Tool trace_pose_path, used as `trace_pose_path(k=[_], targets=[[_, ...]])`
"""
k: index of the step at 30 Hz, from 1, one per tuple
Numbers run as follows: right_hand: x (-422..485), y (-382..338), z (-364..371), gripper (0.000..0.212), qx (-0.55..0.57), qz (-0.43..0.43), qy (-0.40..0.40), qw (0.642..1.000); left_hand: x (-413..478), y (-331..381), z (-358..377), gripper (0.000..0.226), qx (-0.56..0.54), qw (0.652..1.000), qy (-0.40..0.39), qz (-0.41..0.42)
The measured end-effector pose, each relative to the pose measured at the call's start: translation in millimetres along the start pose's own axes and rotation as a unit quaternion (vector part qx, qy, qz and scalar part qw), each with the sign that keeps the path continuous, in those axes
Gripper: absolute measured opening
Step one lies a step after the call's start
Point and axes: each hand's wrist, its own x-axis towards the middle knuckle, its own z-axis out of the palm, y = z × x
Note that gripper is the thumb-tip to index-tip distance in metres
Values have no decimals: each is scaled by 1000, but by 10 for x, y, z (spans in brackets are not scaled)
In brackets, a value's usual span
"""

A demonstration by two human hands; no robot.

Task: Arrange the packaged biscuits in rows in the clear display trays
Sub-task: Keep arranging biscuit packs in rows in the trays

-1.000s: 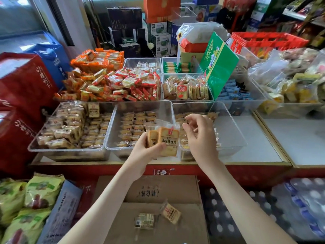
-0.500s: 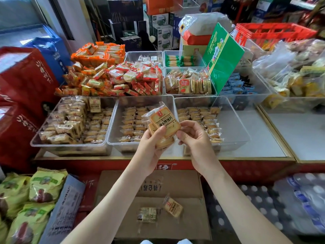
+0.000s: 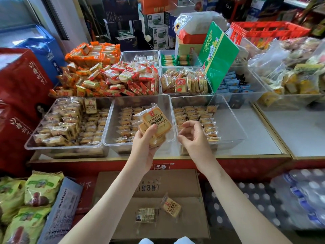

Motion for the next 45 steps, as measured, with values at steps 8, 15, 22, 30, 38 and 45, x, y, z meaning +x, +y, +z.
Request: trace_pose_path(k=[8,15,22,30,38,45], targets=[[94,-156,68,61,-71,-3,-32,997,-70,16,76,46,318,935,-77,133],[169,72,-238,41,485,150,-113,854,9,102,-70,57,96,989,-102,-47],[222,247,-379,43,583,103,-151,791,95,87,-89,48,-26,988,-105,-111],[585,387,-949,40,188,65,18,980,336,-70,164,39,95,988,-93,-83],[1726,1040,-1596,57,-166,130,247,946,1067,-429,564,25,180,983,-5,-39],[2740,1658,-1552,57,-325,108,198,918,1394,-804,692,26,171,983,65,-10]])
